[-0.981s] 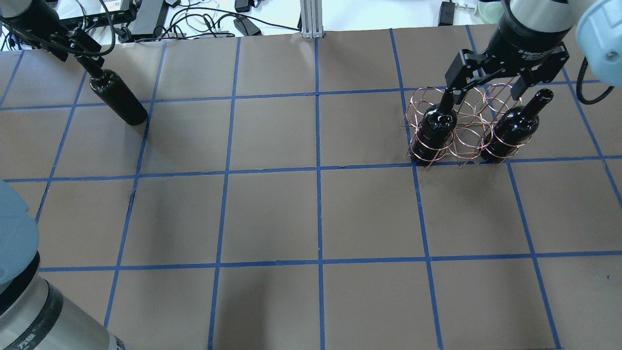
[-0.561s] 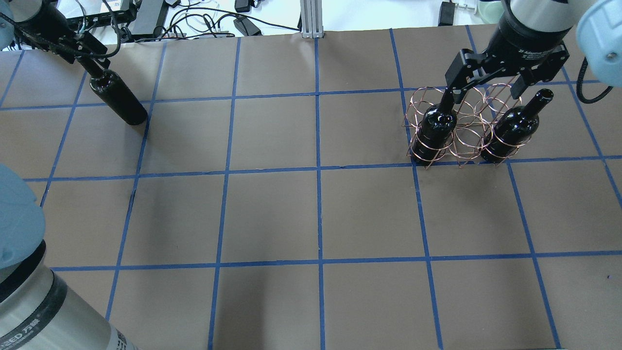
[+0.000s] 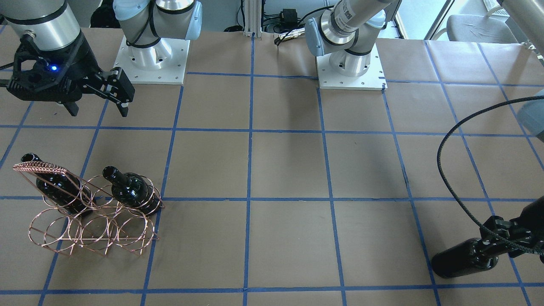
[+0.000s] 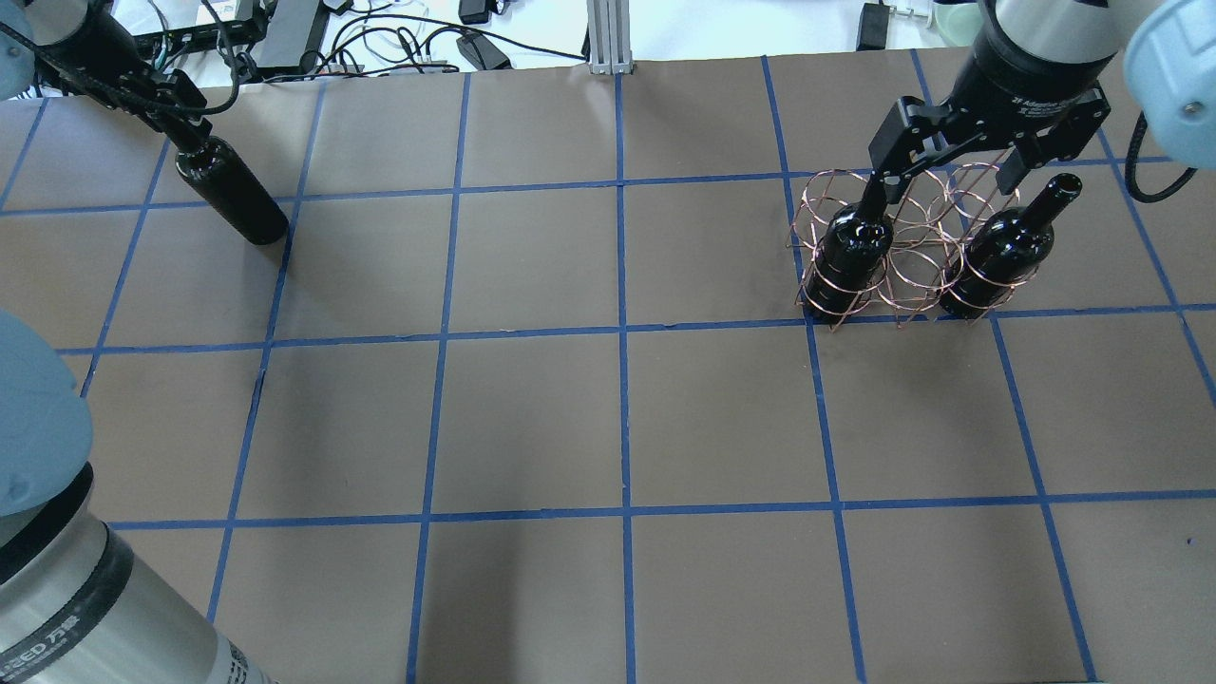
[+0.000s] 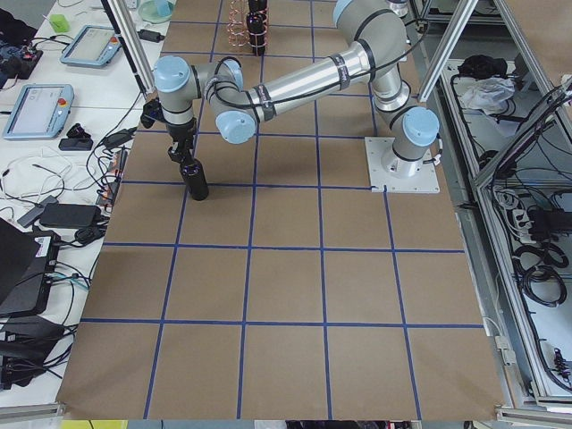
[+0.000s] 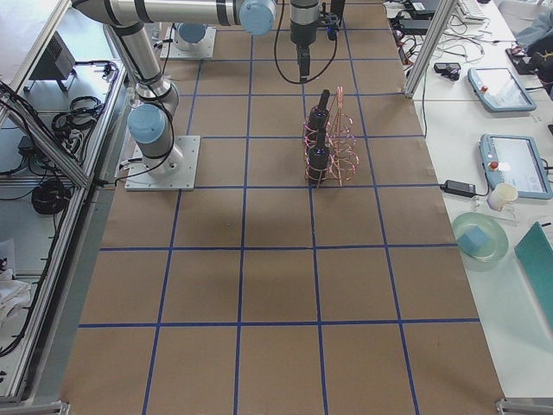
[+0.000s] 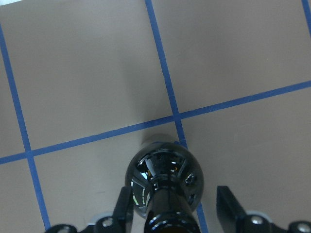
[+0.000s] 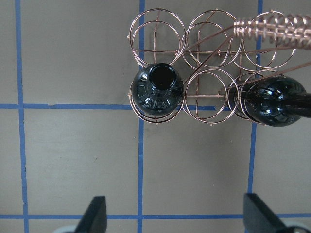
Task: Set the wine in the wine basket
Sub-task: 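Lift the dark bottle upright with the left gripper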
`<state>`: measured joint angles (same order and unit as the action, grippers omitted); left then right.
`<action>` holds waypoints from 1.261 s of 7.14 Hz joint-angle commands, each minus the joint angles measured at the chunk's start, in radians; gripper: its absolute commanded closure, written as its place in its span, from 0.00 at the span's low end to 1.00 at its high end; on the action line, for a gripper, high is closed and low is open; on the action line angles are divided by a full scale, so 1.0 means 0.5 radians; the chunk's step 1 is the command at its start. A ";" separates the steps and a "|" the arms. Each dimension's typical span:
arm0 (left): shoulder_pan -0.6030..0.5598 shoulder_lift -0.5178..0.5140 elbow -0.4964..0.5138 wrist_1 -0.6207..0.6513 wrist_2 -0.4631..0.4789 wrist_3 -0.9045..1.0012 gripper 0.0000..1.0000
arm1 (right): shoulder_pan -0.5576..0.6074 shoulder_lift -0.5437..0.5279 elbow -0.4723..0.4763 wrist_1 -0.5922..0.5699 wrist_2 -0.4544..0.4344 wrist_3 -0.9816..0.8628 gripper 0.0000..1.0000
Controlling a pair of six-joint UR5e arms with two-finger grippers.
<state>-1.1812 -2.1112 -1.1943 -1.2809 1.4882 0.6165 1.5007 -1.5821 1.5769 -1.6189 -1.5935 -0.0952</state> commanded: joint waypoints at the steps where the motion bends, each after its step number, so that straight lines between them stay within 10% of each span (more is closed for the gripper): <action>1: 0.000 0.004 -0.001 0.000 0.021 0.000 0.56 | 0.002 0.001 0.000 0.001 -0.004 0.003 0.00; 2: 0.000 0.004 -0.001 0.000 0.024 0.000 1.00 | 0.002 -0.002 0.000 0.001 -0.004 0.006 0.00; 9: -0.358 0.377 -0.163 -0.184 0.009 -0.639 1.00 | -0.001 0.001 0.000 -0.002 -0.010 -0.009 0.00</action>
<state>-1.2871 -1.9798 -1.2339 -1.3572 1.4962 0.4143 1.5002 -1.5821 1.5769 -1.6190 -1.5979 -0.0992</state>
